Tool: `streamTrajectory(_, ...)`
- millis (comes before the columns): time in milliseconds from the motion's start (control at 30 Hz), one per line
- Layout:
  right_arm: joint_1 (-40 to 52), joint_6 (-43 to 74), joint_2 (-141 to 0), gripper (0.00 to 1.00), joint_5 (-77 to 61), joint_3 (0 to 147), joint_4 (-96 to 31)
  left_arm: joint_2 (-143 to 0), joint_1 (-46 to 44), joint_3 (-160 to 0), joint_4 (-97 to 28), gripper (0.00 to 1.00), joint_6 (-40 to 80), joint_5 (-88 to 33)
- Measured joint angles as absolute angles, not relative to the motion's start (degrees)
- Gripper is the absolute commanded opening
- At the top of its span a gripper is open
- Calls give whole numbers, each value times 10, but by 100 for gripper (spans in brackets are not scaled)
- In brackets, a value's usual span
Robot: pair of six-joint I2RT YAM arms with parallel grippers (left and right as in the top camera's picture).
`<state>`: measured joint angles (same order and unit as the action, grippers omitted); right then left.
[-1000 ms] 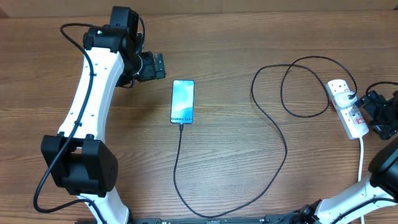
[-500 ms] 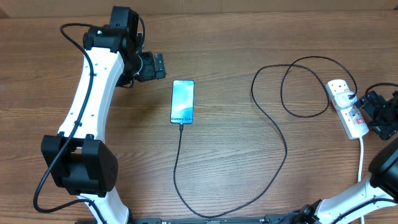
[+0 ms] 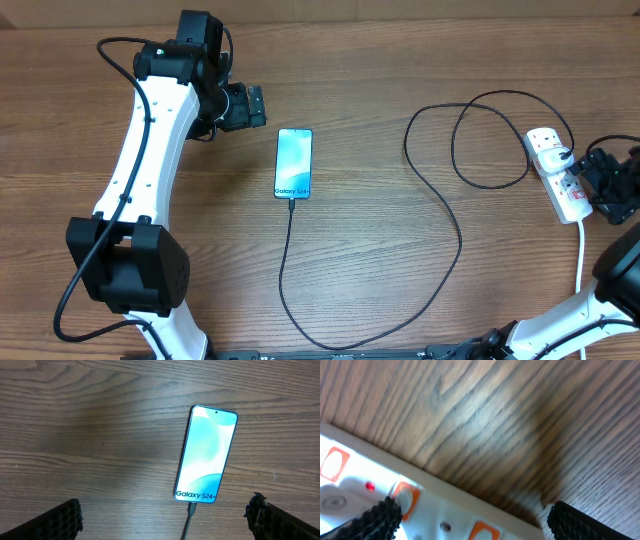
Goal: Plug charger to phone and switch on socket
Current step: 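Lift the right gripper up and away from the power strip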
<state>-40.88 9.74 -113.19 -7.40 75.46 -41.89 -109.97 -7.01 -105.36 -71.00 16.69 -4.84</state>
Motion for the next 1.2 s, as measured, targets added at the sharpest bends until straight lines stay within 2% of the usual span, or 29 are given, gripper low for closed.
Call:
streamTrajectory(233,-408,74,-1128,98,-72,752,-432,-1100,-70,-1054,-710,100,167,-48)
streamTrajectory(933,-397,60,-1080,98,-58,803,-476,-1100,-70,-1054,-710,100,167,-48)
streamTrajectory(1067,-397,65,-1079,95,-64,803,-481,-1100,-70,-1054,-710,100,167,-48)
streamTrajectory(1200,-397,78,-1079,82,-75,803,-498,-1100,-70,-1054,-710,99,167,-48)
